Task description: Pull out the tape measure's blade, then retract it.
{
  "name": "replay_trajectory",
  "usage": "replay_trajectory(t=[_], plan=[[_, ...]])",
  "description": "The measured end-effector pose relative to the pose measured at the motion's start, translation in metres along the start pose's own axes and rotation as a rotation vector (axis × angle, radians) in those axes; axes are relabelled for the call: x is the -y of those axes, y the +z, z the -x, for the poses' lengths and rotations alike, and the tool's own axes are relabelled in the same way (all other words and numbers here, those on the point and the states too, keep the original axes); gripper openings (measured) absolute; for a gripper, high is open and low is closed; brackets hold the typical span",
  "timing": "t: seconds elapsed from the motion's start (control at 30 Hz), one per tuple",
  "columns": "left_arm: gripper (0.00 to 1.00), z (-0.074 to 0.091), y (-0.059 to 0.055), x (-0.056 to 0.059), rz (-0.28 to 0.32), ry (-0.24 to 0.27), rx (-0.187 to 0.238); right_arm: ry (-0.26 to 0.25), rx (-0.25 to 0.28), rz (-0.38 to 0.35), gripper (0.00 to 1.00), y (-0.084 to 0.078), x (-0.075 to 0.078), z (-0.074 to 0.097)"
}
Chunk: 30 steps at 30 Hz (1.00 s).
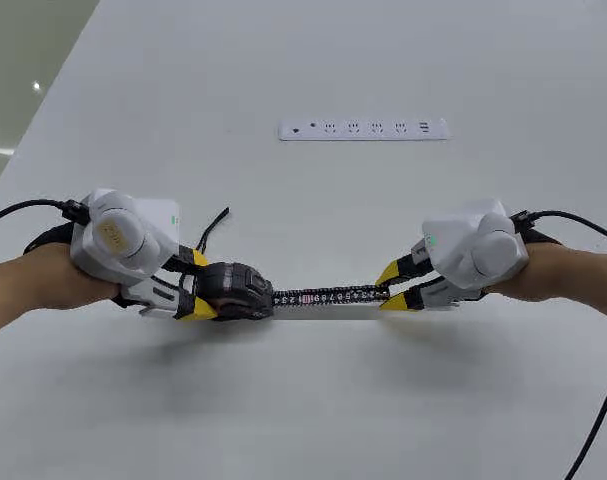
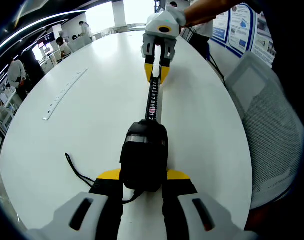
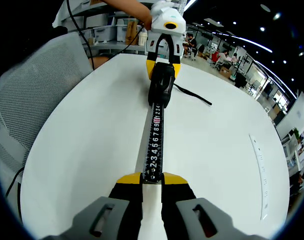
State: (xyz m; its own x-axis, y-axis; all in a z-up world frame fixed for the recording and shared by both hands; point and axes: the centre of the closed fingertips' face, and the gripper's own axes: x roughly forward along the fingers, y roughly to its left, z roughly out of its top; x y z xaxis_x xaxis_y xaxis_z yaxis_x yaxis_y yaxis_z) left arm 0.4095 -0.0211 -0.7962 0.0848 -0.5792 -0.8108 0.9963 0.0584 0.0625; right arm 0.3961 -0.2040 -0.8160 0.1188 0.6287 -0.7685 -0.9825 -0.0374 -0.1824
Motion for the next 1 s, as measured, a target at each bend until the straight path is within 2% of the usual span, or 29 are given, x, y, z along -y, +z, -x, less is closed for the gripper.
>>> replay_trajectory(t=[1.0], plan=[[0.25,0.0,-0.0007,-0.0007,0.004,0.002,-0.008,-0.004,-0.008,0.003,0.12,-0.007,-0.0007,0.0077]])
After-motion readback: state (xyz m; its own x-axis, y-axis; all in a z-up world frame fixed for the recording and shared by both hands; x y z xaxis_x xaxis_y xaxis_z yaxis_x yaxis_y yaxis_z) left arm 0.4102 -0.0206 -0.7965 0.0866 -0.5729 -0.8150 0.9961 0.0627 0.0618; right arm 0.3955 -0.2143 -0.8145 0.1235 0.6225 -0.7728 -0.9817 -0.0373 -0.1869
